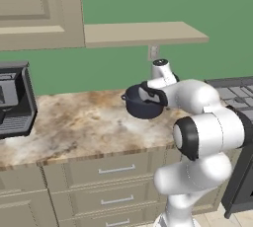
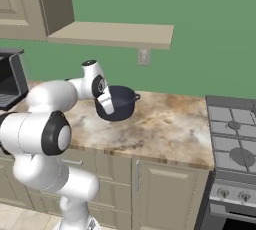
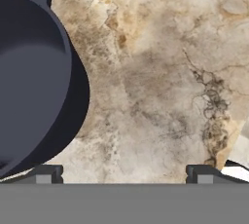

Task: Pick the kettle from the cabinet and place it on a stove burner. Then pick the pot from the counter and place it on another stove burner. Finally, turn both burners on.

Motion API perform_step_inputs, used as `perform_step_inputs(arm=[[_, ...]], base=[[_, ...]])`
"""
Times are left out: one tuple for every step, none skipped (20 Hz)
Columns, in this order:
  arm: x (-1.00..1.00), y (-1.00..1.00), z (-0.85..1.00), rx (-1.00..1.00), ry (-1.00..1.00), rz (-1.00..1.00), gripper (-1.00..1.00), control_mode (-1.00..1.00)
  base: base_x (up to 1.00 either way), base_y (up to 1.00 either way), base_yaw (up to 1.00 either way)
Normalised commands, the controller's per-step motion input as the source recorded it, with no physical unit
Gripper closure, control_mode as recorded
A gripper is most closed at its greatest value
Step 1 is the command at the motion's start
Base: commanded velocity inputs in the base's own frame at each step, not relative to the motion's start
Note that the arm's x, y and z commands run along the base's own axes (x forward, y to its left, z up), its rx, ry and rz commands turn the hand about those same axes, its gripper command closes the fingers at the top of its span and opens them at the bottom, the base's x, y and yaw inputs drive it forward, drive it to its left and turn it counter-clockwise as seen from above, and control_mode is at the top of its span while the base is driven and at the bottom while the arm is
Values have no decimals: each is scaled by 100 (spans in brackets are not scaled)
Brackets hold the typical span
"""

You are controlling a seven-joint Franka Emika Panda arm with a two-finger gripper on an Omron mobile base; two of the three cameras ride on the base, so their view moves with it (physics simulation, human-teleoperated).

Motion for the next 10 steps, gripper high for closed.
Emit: perform_step_inputs(arm=[[14, 0, -13, 1, 0, -2, -100, -100], [9, 0, -12, 3, 0, -1, -100, -100], [10, 0, -14, 2, 0, -1, -100, -100], [13, 0, -17, 1, 0, -2, -100, -100], [14, 0, -17, 2, 0, -1, -100, -100], [16, 0, -17, 3, 0, -1, -100, -100], [19, 0, -18, 2, 0, -2, -100, -100], [20, 0, -19, 2, 0, -2, -100, -100], [19, 0, -18, 4, 0, -1, -100, -100], [19, 0, -17, 4, 0, -1, -100, -100]], base=[[0, 0, 0], [0, 0, 0], [0, 0, 0], [0, 0, 0], [0, 0, 0], [0, 0, 0], [0, 0, 0], [0, 0, 0], [0, 0, 0], [0, 0, 0]])
